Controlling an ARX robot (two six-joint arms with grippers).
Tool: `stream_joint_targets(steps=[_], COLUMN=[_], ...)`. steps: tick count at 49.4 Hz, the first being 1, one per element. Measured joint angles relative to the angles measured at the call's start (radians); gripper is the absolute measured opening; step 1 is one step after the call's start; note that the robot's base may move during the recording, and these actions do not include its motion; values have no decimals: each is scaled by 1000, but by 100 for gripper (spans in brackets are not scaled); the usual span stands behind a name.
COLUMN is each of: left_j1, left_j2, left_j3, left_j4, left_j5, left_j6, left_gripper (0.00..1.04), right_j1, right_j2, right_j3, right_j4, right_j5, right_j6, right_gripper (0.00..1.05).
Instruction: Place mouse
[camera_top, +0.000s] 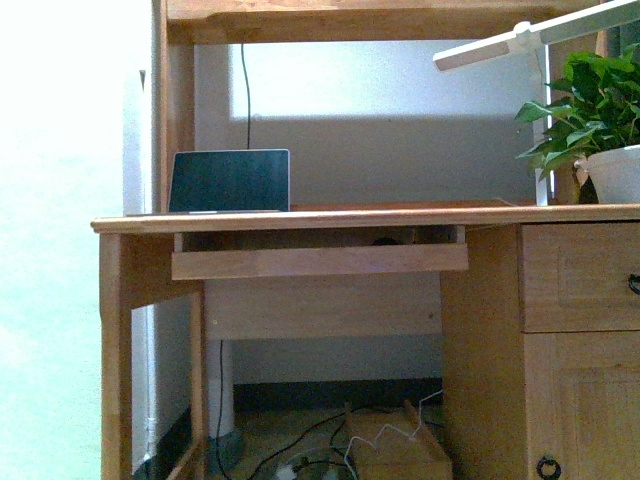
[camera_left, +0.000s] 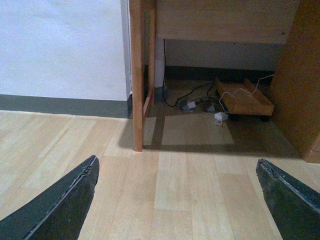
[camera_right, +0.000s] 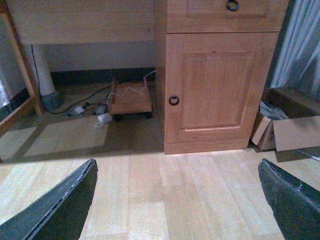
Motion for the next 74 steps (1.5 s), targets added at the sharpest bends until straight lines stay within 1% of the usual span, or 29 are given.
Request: stream_joint_targets(steps=[74], left_j1=[0], left_j2=[0], left_j3=[0], left_j4=[0], left_j5=[0], left_j6=[0], left_gripper=[97], right_j1=[0], right_j2=[0], right_j3=[0], right_j4=[0], right_j5=[0], right_j6=[0], right_gripper=[97])
